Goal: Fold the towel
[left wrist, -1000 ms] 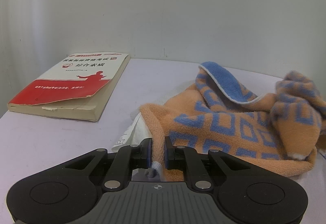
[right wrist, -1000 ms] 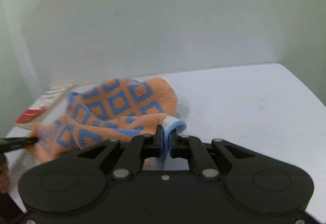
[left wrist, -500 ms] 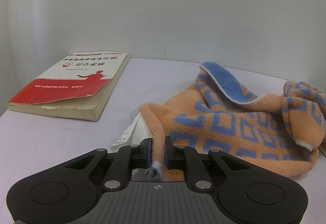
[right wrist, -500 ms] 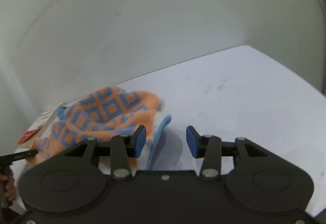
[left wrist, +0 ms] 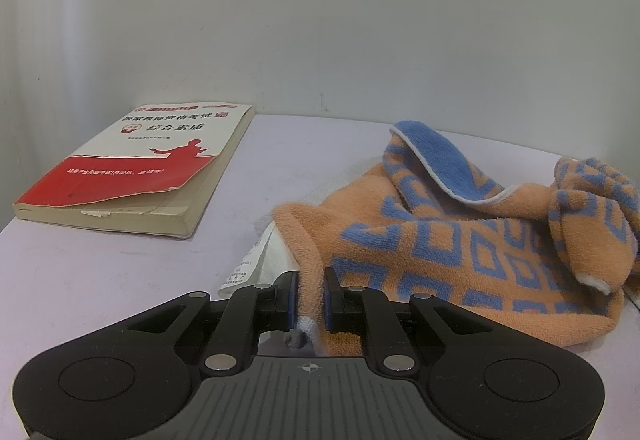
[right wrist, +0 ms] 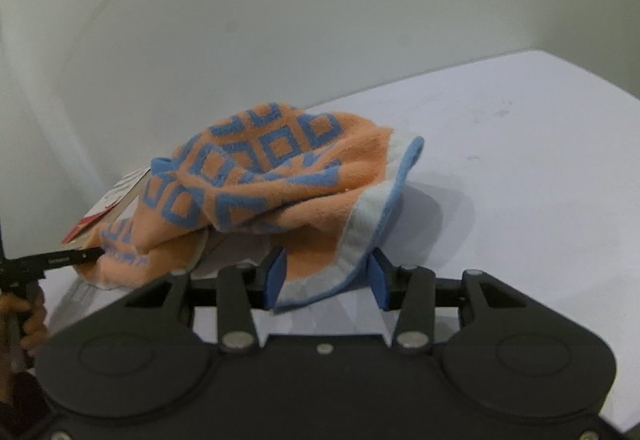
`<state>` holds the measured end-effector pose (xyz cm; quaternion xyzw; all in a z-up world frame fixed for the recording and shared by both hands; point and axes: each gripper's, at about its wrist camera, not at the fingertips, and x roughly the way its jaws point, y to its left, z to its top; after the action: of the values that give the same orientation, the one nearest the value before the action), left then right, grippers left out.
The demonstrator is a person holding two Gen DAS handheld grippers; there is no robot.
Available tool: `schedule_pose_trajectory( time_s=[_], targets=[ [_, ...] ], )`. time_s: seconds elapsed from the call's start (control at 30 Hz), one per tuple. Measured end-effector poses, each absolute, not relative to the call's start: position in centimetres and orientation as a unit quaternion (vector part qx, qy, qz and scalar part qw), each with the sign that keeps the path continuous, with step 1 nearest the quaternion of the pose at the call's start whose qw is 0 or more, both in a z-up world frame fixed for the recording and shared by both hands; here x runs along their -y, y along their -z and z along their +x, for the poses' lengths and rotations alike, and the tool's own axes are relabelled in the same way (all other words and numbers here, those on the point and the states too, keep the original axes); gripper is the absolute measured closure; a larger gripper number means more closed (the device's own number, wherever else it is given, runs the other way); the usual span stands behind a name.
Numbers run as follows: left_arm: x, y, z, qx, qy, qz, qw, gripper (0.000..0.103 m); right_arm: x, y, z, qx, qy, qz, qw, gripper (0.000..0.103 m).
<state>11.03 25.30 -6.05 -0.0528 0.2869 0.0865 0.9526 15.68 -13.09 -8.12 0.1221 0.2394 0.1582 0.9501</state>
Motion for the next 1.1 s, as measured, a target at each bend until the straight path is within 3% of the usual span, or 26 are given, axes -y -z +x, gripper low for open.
schedule_pose_trajectory(
  time_s=[0.03, 0.07, 0.2, 0.57, 1.1],
  targets=[
    [-25.3, 6.1, 11.0, -0.287, -0.087, -0.053, 0.953, 0.092, 12.7, 8.1, 15.8, -0.242, -0.163, 0.117, 0.949, 0.070],
    [-25.3, 6.1, 11.0, -0.287, -0.087, -0.053, 0.953, 0.092, 12.4, 8.0, 15.9, -0.245, -0.167, 0.109, 0.949, 0.091],
    [-25.3, 6.1, 11.0, -0.286, -0.087, -0.056, 0.952, 0.092, 11.7, 7.4, 15.6, -0.242, -0.162, 0.074, 0.954, 0.101],
    [-25.2, 6.1, 10.9, -0.287, -0.088, -0.055, 0.952, 0.092, 18.1, 3.5, 14.1, -0.197, -0.054, 0.039, 0.978, 0.101],
    [-25.2, 6.1, 11.2, -0.289, -0.092, -0.056, 0.951, 0.090, 25.6, 4.9, 16.6, -0.236, 0.130, 0.008, 0.963, 0.100]
  ],
)
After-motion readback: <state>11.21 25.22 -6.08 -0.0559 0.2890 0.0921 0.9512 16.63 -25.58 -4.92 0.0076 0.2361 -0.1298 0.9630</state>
